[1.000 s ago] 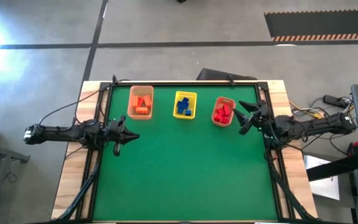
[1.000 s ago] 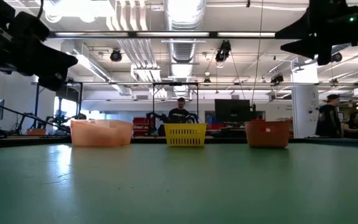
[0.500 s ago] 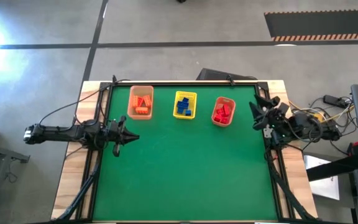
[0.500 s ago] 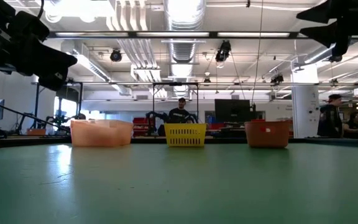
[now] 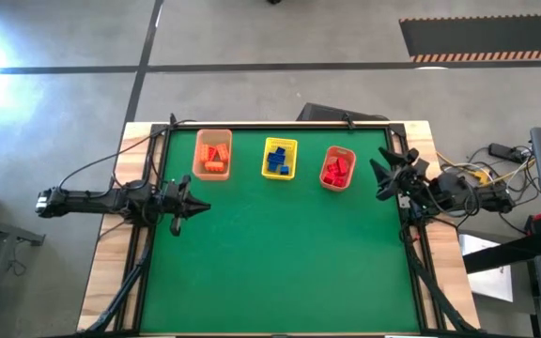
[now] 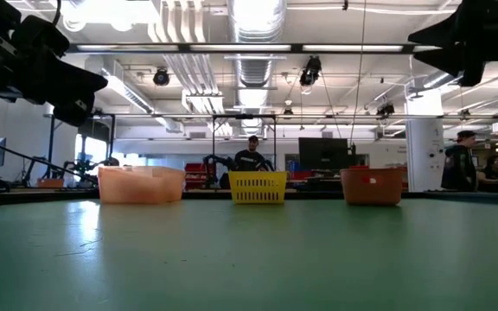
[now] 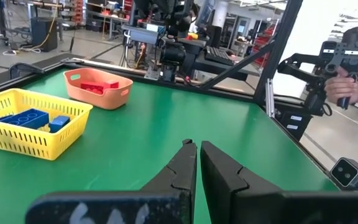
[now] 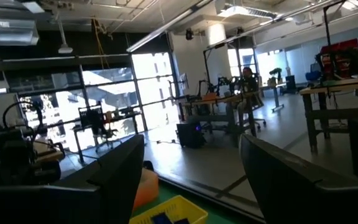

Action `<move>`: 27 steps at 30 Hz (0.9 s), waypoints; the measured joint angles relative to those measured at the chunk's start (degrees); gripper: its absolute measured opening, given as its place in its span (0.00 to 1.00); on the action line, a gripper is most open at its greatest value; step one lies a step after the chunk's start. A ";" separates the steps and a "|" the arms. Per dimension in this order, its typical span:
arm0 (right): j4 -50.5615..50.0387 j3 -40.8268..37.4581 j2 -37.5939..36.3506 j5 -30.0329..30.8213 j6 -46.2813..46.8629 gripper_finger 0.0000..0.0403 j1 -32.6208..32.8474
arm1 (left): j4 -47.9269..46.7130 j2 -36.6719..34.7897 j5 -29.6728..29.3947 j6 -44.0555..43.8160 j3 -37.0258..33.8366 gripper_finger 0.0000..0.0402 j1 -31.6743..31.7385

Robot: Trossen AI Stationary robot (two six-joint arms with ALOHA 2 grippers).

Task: Sort & place blocks by color
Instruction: Return to Home Position

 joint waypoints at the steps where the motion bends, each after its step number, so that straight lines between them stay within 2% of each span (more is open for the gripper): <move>1: -0.45 0.02 0.02 0.02 0.04 0.63 0.00 | -0.04 0.01 0.00 0.00 0.00 0.02 0.00; 10: -2.07 -2.86 -0.09 0.52 1.15 0.63 0.00 | -0.03 0.10 -0.03 0.02 0.00 0.02 0.00; 13: -2.95 -5.35 -0.06 0.65 4.90 0.63 0.01 | -0.03 0.05 -0.04 0.02 0.00 0.02 0.00; 19: -11.60 -5.33 0.68 1.01 15.47 0.63 0.00 | -0.02 0.12 -0.11 0.04 0.00 0.02 -0.02; 27: -12.06 -5.33 0.69 2.10 16.59 0.63 0.00 | -0.07 0.12 -0.33 0.07 0.00 0.02 -0.02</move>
